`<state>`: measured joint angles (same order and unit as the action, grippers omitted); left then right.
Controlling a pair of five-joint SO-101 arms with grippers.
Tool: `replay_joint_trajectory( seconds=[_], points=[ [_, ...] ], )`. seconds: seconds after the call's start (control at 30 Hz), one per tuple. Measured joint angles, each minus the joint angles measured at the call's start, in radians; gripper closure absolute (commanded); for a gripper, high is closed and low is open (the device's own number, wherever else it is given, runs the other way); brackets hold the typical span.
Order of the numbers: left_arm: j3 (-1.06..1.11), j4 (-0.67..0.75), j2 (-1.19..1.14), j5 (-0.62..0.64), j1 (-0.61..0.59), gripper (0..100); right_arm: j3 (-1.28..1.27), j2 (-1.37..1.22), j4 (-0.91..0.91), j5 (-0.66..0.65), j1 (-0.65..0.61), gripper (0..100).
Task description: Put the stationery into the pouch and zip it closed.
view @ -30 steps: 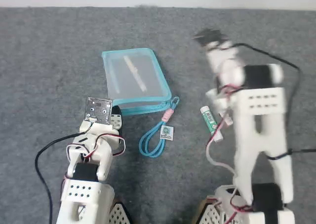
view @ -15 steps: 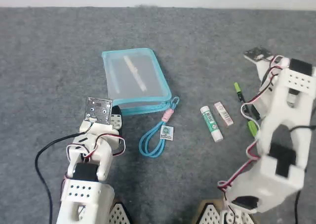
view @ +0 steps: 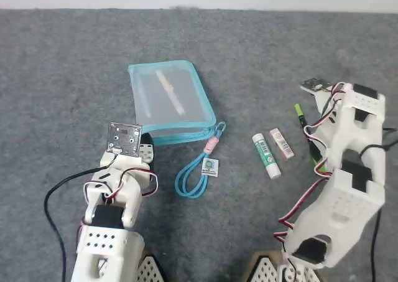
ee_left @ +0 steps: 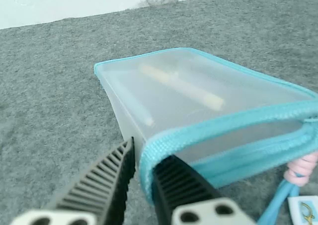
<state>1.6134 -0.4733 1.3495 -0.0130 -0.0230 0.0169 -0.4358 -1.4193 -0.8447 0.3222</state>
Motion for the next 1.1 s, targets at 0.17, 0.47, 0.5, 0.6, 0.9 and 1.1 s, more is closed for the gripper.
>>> replay_joint_trajectory(
  seconds=[0.17, 0.47, 0.5, 0.6, 0.9, 1.1],
  points=[
    [0.0, 0.0, 0.0, 0.0, 0.0, 99, -0.009, -0.043, 0.003, 0.0, 0.0, 81.7],
    [0.0, 0.0, 0.0, 0.0, 0.0, 99, 0.012, -0.087, 0.011, 0.002, 0.006, 98.3],
    [0.0, 0.0, 0.0, 0.0, 0.0, 99, 0.012, -0.089, 0.011, 0.002, 0.006, 99.1],
    [0.0, 0.0, 0.0, 0.0, 0.0, 99, 0.012, -0.097, 0.011, 0.003, 0.006, 99.1],
    [0.0, 0.0, 0.0, 0.0, 0.0, 99, -0.014, 0.011, 0.005, 0.166, 0.005, 99.2],
    [0.0, 0.0, 0.0, 0.0, 0.0, 99, -0.02, 0.239, -0.12, 0.212, -0.031, 99.2]
  ],
)
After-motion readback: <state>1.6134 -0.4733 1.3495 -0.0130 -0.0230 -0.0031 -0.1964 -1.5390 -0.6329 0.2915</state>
